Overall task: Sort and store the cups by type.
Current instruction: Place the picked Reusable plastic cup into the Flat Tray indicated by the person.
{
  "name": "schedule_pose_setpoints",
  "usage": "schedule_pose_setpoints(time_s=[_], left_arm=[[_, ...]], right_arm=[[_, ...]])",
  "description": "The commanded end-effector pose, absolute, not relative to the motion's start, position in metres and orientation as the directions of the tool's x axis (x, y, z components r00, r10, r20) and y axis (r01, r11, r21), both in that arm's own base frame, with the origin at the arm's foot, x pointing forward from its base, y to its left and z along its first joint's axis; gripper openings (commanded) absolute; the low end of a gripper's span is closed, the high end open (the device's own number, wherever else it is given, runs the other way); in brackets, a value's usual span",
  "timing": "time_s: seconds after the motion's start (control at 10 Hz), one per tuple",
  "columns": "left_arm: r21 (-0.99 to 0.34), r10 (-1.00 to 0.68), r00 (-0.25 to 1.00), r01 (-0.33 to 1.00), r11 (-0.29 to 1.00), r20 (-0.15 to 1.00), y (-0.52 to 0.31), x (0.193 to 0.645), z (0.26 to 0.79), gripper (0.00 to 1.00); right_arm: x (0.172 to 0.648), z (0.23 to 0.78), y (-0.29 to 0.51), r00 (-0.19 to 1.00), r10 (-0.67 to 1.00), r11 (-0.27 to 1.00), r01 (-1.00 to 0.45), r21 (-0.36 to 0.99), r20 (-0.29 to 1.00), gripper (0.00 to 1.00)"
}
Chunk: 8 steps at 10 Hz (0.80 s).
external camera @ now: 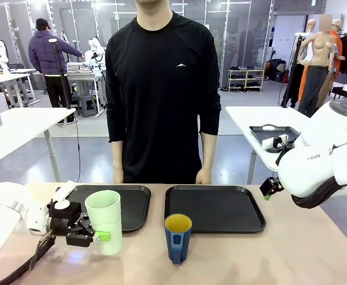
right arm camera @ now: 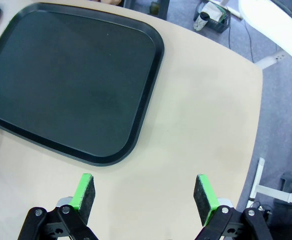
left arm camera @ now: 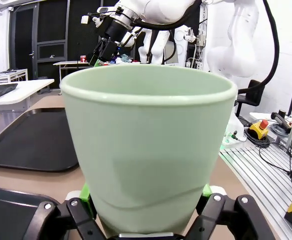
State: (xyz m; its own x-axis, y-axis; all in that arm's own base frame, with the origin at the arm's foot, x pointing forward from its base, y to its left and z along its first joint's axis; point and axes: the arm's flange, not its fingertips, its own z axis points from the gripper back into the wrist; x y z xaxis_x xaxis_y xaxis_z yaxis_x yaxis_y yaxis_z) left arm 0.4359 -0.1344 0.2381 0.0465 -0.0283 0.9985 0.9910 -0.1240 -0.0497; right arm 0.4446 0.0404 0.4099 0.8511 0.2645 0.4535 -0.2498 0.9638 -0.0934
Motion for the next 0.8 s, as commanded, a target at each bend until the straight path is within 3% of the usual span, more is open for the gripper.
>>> schedule_pose_setpoints(time_s=[0.0,0.7], left_arm=[[-0.045,-0.023,0.043,0.991,-0.122,0.999,-0.1358,0.4374,0.2396,0.28],[-0.045,-0.023,0.043,0.991,-0.122,0.999,-0.1358,0.4374,0.2396,0.28]], right_arm=[[0.4441,0.4087,0.0401,0.852,0.264,0.964,-0.25,-0.091,0.452,1.0],[0.4441,0.4087,0.0401,0.852,0.264,0.964,-0.25,-0.091,0.452,1.0]])
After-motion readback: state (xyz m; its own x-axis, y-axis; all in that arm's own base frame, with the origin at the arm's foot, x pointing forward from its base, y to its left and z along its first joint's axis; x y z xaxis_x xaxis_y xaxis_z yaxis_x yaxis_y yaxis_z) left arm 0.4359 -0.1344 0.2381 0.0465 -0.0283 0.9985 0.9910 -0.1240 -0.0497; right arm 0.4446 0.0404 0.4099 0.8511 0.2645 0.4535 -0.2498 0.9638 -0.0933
